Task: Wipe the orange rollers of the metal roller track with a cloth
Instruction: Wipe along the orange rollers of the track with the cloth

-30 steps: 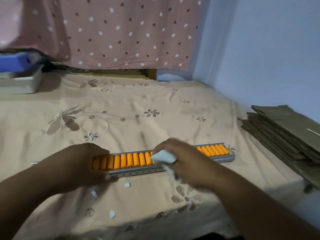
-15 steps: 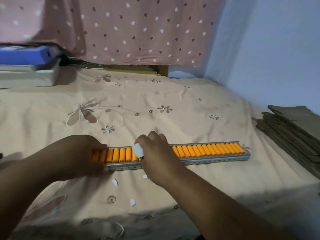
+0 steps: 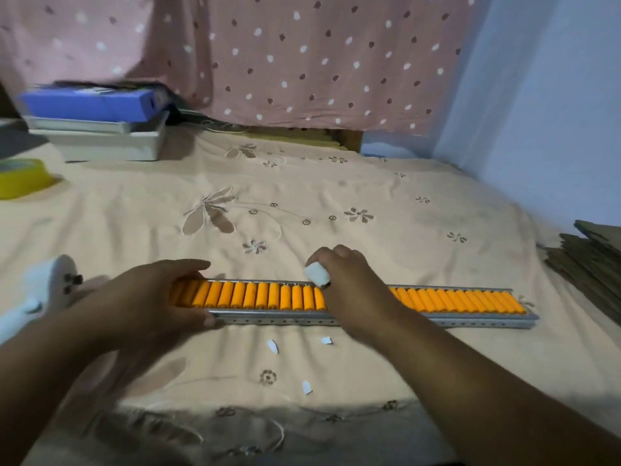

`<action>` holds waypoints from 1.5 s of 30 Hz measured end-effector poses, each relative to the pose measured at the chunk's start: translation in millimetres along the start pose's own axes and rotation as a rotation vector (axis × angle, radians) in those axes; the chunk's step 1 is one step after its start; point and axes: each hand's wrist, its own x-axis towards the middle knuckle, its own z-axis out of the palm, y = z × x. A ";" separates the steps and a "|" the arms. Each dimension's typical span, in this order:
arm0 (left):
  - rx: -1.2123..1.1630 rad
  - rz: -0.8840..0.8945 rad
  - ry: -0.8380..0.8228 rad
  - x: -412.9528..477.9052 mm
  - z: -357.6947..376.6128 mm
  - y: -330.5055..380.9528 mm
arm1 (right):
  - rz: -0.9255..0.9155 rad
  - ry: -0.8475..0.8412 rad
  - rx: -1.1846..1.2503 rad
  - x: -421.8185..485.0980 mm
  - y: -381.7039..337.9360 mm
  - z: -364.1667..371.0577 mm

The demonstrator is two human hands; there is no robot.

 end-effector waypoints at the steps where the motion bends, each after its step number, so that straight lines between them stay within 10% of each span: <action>1: -0.013 0.007 0.016 -0.8 -0.2 1.3 | -0.013 -0.015 -0.009 1.1 -13.6 6.5; 11: -0.208 0.080 0.124 0.0 18.1 -19.8 | -0.218 -0.315 0.254 5.6 -103.2 32.5; 14: -0.207 0.109 0.111 -2.0 18.0 -24.2 | -0.130 -0.172 0.395 12.5 -87.8 21.2; 31: -0.496 0.073 0.154 3.4 21.9 -38.3 | -0.179 -0.069 -0.042 40.1 -154.5 77.5; 41: -0.472 0.122 0.190 1.3 20.1 -34.5 | -0.097 -0.395 0.547 34.5 -139.2 40.0; 45: -0.521 0.103 0.189 3.1 23.4 -33.2 | -0.054 -0.285 0.665 8.6 -89.2 9.3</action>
